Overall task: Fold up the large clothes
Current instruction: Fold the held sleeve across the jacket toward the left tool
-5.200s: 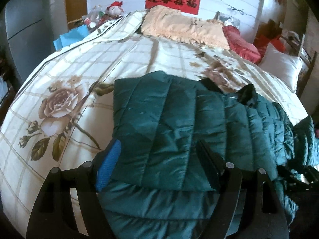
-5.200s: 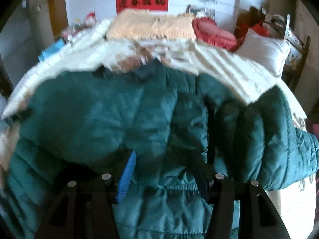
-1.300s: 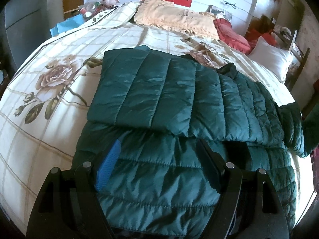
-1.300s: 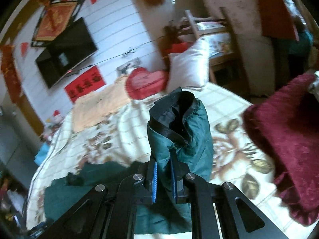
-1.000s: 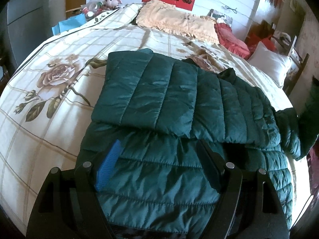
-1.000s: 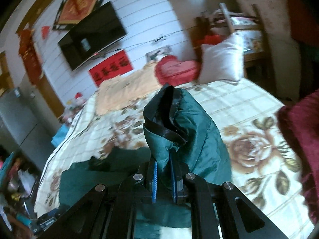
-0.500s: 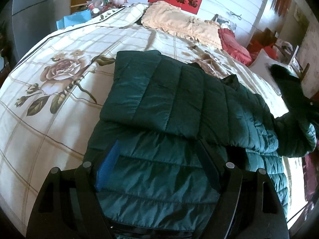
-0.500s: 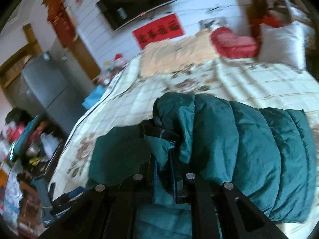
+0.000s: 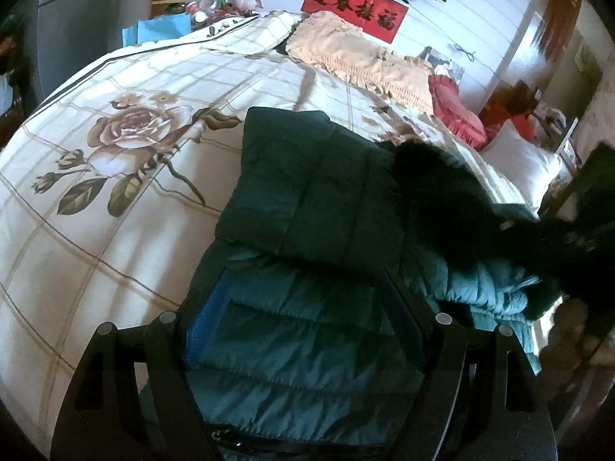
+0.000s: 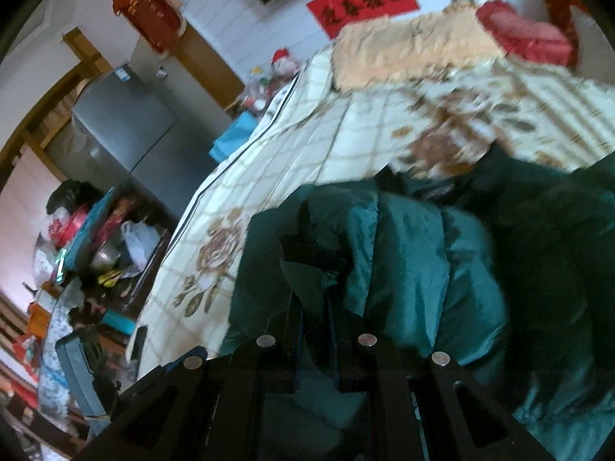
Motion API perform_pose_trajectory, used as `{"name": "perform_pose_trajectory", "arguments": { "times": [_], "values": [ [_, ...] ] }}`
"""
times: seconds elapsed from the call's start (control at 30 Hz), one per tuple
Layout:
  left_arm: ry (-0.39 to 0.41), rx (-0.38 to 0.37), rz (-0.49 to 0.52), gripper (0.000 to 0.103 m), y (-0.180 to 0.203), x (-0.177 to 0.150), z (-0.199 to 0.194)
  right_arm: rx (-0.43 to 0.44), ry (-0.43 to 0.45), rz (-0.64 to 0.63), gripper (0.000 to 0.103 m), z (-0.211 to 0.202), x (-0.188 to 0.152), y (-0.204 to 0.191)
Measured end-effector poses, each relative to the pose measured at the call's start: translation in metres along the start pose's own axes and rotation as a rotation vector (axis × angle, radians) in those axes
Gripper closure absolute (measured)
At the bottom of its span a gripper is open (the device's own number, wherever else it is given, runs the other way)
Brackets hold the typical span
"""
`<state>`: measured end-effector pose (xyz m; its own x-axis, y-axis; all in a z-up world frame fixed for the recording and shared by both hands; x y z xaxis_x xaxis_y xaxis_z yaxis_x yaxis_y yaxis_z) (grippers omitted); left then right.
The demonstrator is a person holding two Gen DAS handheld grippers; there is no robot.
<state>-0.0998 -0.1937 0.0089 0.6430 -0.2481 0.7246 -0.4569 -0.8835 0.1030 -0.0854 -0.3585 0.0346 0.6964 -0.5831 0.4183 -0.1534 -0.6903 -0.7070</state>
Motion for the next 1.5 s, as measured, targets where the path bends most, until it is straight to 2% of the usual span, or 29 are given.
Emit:
{"name": "perform_pose_trajectory", "arguments": {
  "times": [0.03,0.1,0.13,0.17,0.3,0.4,0.47,0.67,0.73,0.77,0.8,0.87,0.9,1.0,1.07,1.27,1.33,1.5],
  "values": [
    [0.003,-0.007,-0.008,0.024,0.0,0.001,-0.001,0.002,-0.03,0.016,0.09,0.007,-0.002,0.002],
    [0.014,-0.035,-0.027,0.024,0.002,0.003,-0.003,0.02,-0.089,0.047,0.065,0.016,-0.008,0.005],
    [0.021,-0.045,-0.032,0.024,0.003,0.005,-0.005,0.036,-0.091,0.06,0.05,0.013,-0.01,0.005],
    [0.035,-0.058,-0.034,0.024,0.005,0.008,-0.007,0.039,-0.079,0.056,0.047,0.008,-0.01,0.003],
    [0.034,-0.105,-0.032,0.024,0.019,0.02,-0.003,0.004,0.016,-0.033,0.047,-0.042,-0.007,-0.005],
    [0.049,-0.121,-0.019,0.024,0.035,0.034,0.005,0.001,0.072,-0.044,0.044,-0.08,-0.004,-0.001],
    [-0.008,-0.123,0.009,0.024,0.046,0.039,0.022,-0.021,0.125,-0.036,0.035,-0.111,-0.002,0.01],
    [-0.097,-0.106,0.018,0.024,0.069,0.036,0.062,-0.065,0.188,0.026,0.035,-0.167,-0.005,0.052],
    [-0.087,-0.088,0.026,0.024,0.073,0.039,0.065,-0.085,0.209,0.03,0.035,-0.181,-0.006,0.064],
    [-0.07,-0.103,0.027,0.028,0.076,0.041,0.064,-0.104,0.224,0.029,0.035,-0.188,-0.006,0.071],
    [-0.054,-0.126,0.027,0.049,0.08,0.043,0.063,-0.126,0.24,0.03,0.035,-0.194,-0.006,0.078],
    [-0.058,-0.146,0.039,0.079,0.084,0.049,0.062,-0.165,0.279,0.049,0.035,-0.206,-0.002,0.093],
    [-0.054,-0.151,0.041,0.085,0.084,0.052,0.059,-0.183,0.301,0.075,0.035,-0.211,0.002,0.104],
    [0.005,-0.143,0.053,0.089,0.08,0.07,0.042,-0.243,0.343,0.164,0.035,-0.218,0.01,0.131],
    [0.043,-0.133,0.058,0.092,0.071,0.081,0.029,-0.251,0.341,0.205,0.035,-0.212,0.013,0.142],
    [0.091,-0.078,0.046,0.092,0.024,0.093,0.011,-0.232,0.301,0.18,0.035,-0.183,0.015,0.129],
    [0.078,-0.049,0.023,0.092,0.005,0.088,0.016,-0.232,0.284,0.148,0.035,-0.171,0.014,0.12],
    [-0.024,-0.028,-0.034,0.093,-0.021,0.053,0.051,-0.238,0.19,0.1,0.035,-0.116,0.006,0.113]
  ]
}}
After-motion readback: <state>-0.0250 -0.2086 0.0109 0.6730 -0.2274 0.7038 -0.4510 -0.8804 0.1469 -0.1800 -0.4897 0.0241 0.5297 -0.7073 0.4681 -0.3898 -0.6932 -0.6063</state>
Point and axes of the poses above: each gripper's, at about its wrist camera, not at the fingertips, and z roughly the way its jaws point, y to its right, x to its top, the point moved 8 cm from there along z, roughly the way its jaws point, and after that the axes turned 14 degrees about z, right-handed, at the moved point
